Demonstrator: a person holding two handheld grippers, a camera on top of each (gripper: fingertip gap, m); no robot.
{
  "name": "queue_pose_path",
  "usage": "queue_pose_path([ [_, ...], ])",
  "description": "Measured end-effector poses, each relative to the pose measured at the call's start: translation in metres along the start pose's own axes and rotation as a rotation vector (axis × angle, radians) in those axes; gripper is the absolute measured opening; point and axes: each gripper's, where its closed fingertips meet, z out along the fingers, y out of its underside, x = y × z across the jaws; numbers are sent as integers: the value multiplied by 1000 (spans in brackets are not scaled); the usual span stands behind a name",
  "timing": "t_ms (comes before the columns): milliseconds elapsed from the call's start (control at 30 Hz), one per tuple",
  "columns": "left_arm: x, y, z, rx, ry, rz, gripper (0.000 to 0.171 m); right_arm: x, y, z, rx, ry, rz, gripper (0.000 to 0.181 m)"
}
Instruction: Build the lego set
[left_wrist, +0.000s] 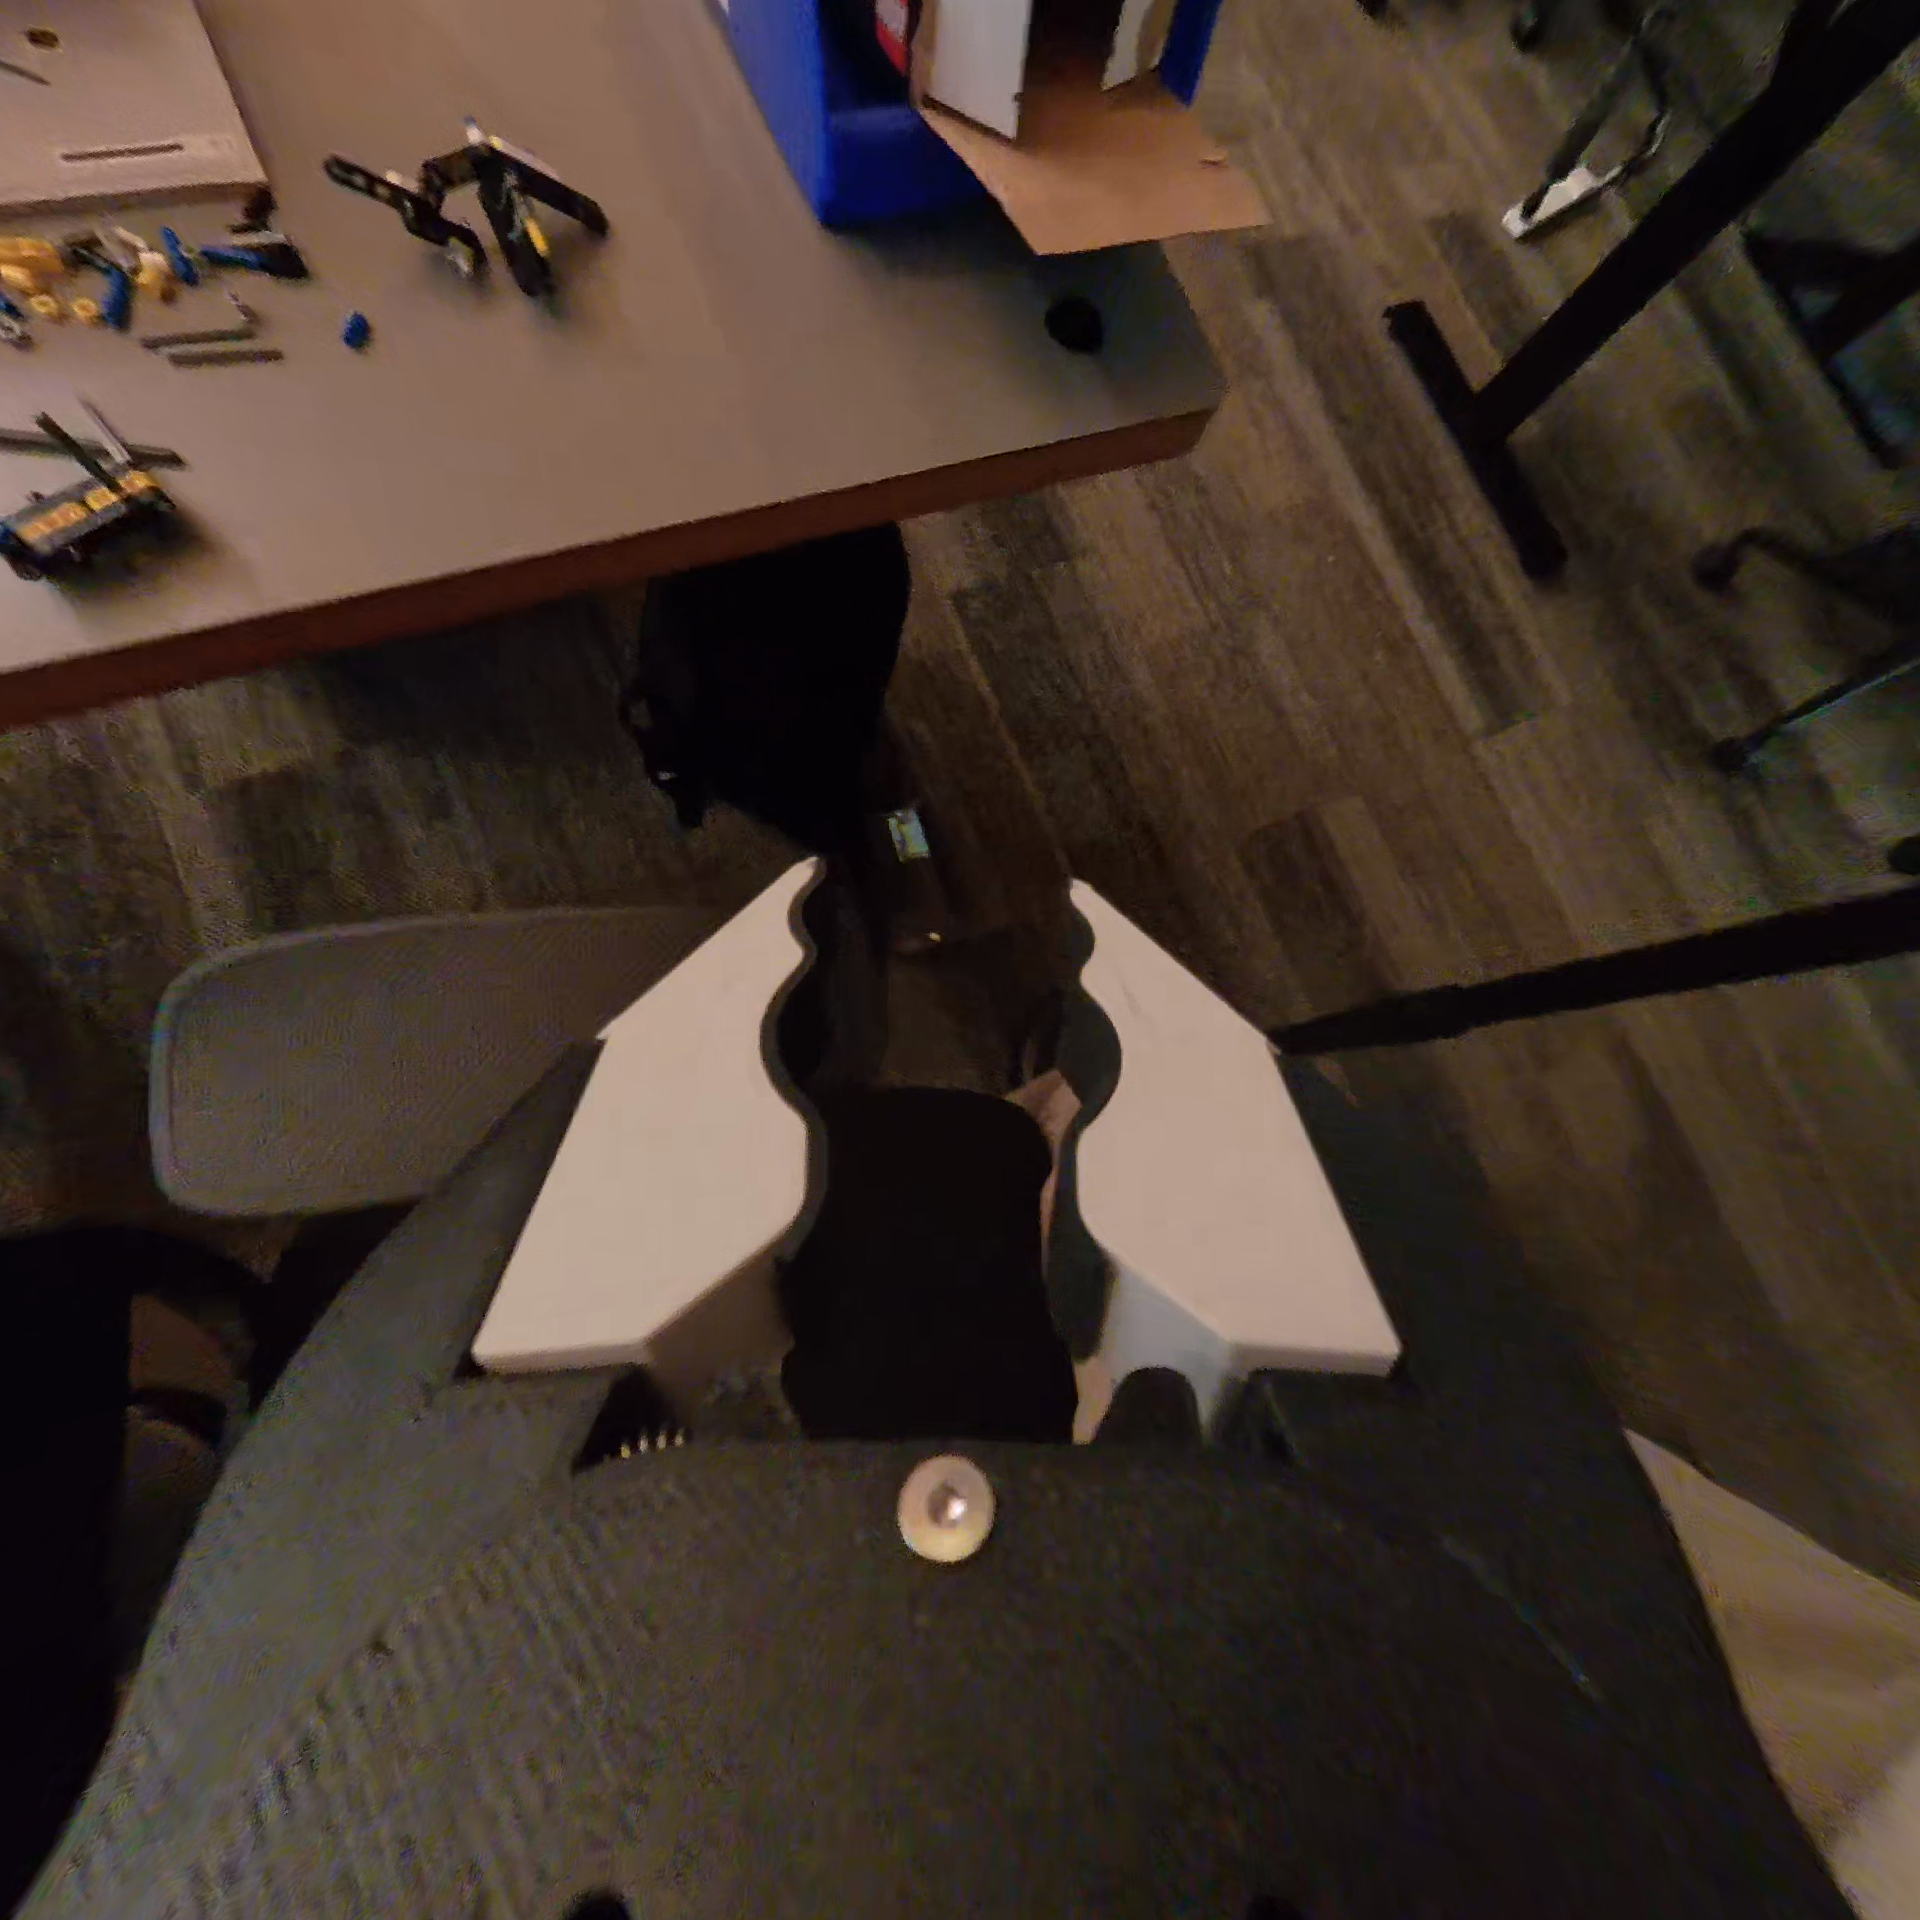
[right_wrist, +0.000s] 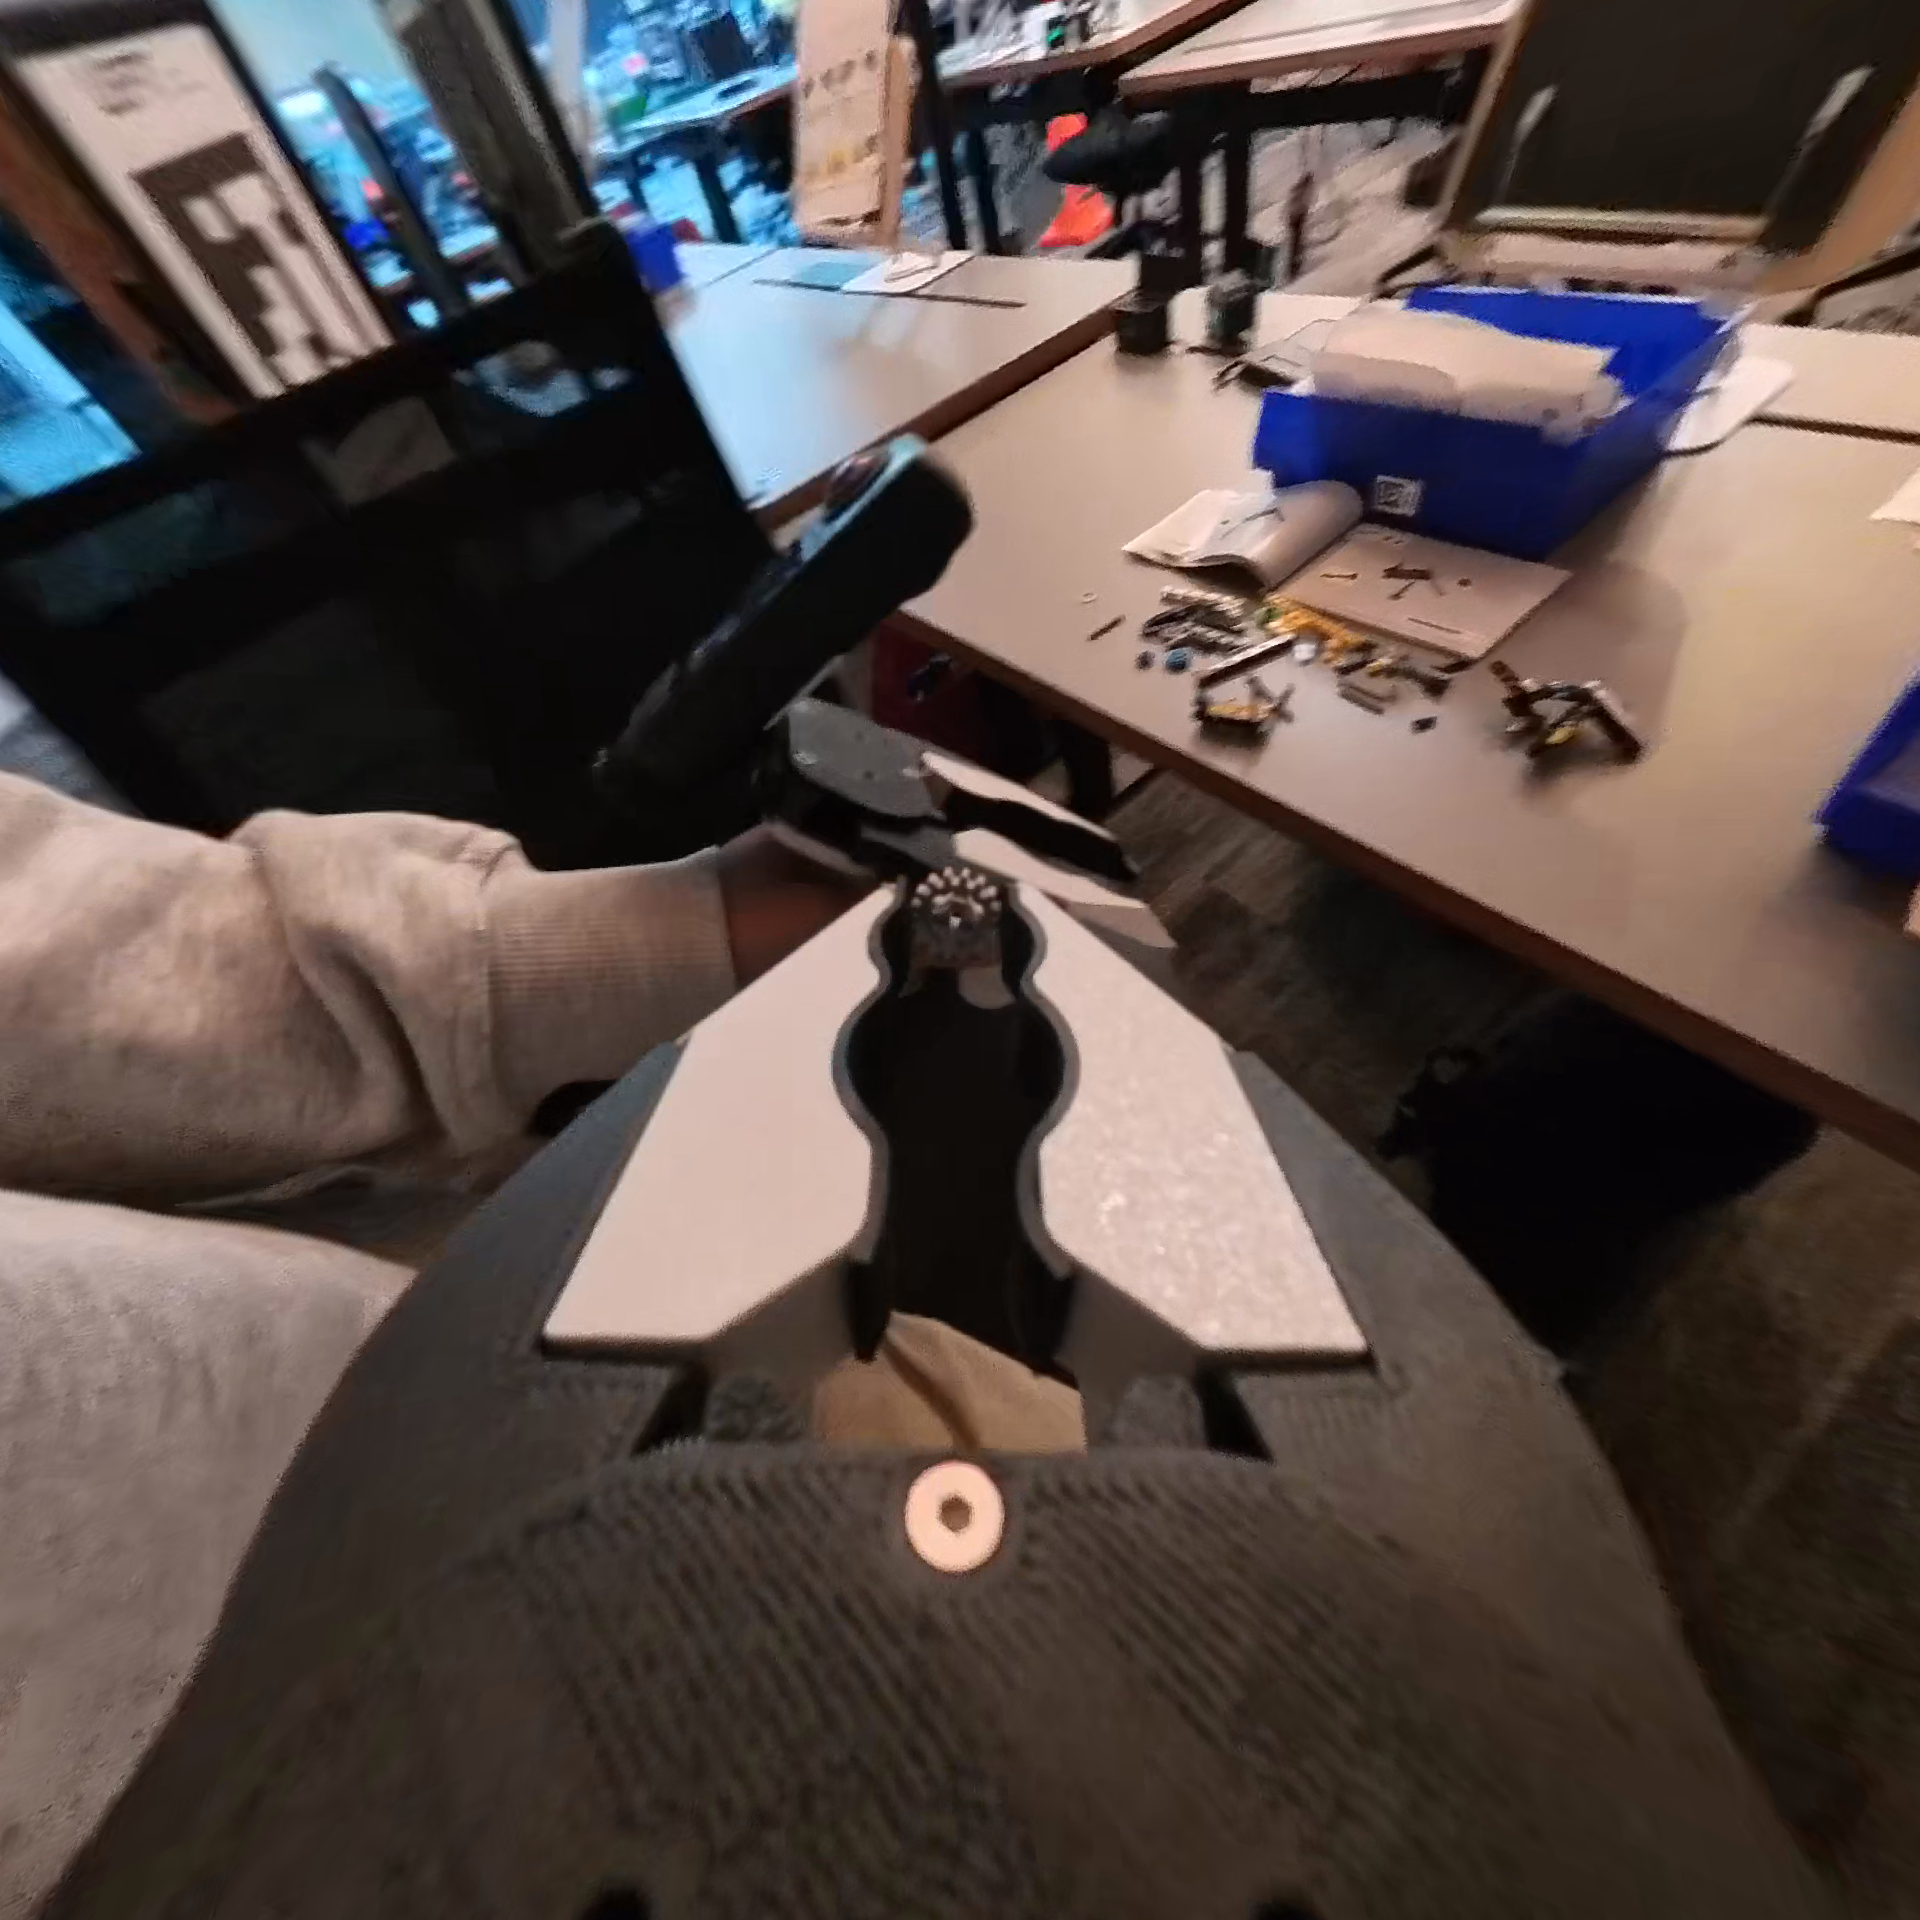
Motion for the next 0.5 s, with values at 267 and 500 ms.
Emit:
queue_pose_path([
  [267, -96, -87, 77, 247, -48, 285, 11, 89, 59, 92, 150, 261, 111, 14],
  [500, -215, -198, 72, 768, 132, 448, 2, 113, 136, 186, 83, 488, -211, 14],
])
